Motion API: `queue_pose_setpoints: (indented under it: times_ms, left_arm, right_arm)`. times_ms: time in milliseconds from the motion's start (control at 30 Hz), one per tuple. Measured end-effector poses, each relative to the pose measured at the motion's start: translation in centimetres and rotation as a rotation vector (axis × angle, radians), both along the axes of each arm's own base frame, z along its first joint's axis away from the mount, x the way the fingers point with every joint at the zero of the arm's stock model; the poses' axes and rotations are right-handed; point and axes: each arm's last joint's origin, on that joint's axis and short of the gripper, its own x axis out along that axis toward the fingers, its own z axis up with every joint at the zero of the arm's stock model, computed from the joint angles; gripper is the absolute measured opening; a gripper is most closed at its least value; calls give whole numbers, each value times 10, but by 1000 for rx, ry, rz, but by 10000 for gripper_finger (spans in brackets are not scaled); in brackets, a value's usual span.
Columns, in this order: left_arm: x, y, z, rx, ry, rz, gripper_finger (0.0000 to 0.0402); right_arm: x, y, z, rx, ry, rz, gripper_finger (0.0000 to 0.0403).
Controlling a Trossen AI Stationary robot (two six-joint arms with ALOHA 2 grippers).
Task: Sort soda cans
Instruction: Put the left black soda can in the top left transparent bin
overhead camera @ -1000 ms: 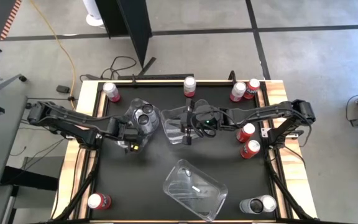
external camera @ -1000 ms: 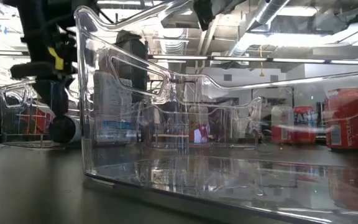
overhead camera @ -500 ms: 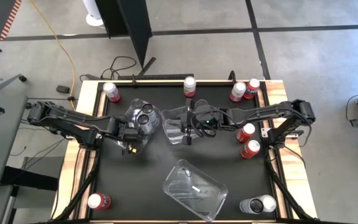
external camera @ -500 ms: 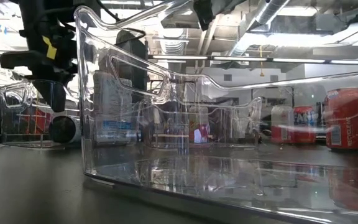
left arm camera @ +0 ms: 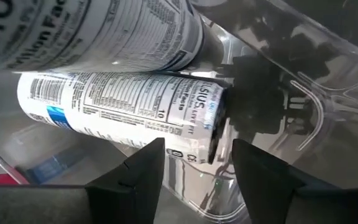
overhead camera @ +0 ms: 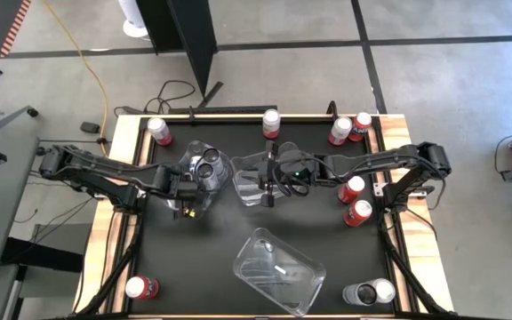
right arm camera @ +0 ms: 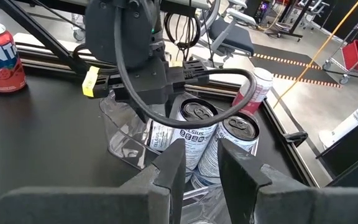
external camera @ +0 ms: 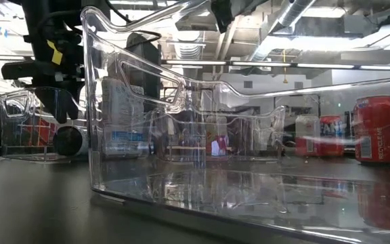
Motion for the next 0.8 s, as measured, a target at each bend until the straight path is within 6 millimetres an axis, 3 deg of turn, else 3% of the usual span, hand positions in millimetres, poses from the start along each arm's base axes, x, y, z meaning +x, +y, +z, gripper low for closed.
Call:
queue_pose_setpoints:
  times_ms: [467,800]
  left_arm:
    - [-1,22,0,-42,36,20,190]
    - [2,24,0,-104,20,-58,190]
  right_arm:
    - [0,0,0,0,0,0,113]
    - [0,0,0,0,0,0,113]
